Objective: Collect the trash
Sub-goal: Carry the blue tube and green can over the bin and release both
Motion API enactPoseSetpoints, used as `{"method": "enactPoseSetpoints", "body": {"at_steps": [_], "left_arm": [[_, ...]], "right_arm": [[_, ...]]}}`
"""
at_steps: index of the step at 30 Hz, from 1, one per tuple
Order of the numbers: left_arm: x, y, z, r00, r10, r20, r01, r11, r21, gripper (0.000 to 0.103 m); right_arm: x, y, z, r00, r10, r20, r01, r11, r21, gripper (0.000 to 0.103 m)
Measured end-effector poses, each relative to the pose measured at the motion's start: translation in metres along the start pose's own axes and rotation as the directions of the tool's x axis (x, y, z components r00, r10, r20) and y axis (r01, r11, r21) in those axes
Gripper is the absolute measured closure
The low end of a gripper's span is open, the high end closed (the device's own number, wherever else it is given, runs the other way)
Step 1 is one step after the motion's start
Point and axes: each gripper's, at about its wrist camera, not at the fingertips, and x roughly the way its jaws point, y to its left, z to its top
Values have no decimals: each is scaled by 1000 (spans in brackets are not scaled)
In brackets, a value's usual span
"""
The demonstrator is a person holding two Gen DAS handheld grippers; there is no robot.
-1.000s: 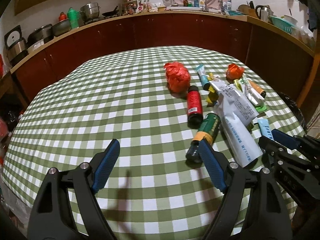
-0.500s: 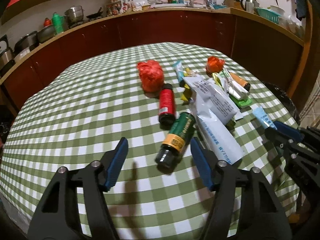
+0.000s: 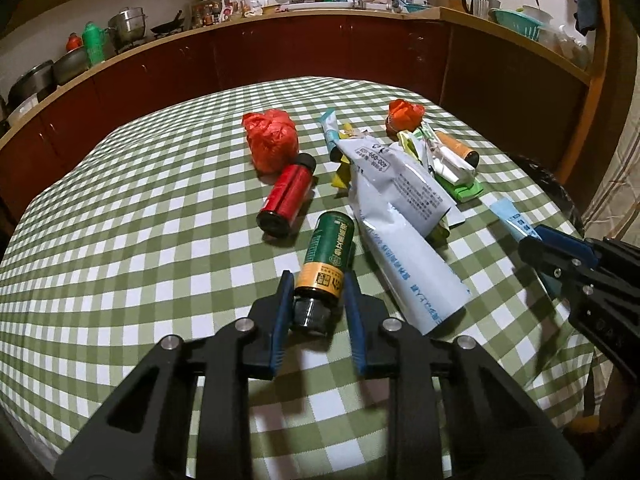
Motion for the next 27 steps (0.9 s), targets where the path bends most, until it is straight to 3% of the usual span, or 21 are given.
{"method": "enactPoseSetpoints", "body": {"at_steps": [15,27], "left_arm": [[-37,1,17,995,16,101,-11,998,-57,78],[-26,-73,63,984,-76,160,74,997,19,78]], "right_arm": [[-12,-18,9,998,-48,48,47,999,21,85],[-24,-88,26,976,-193,100,182,977,111,85]]}}
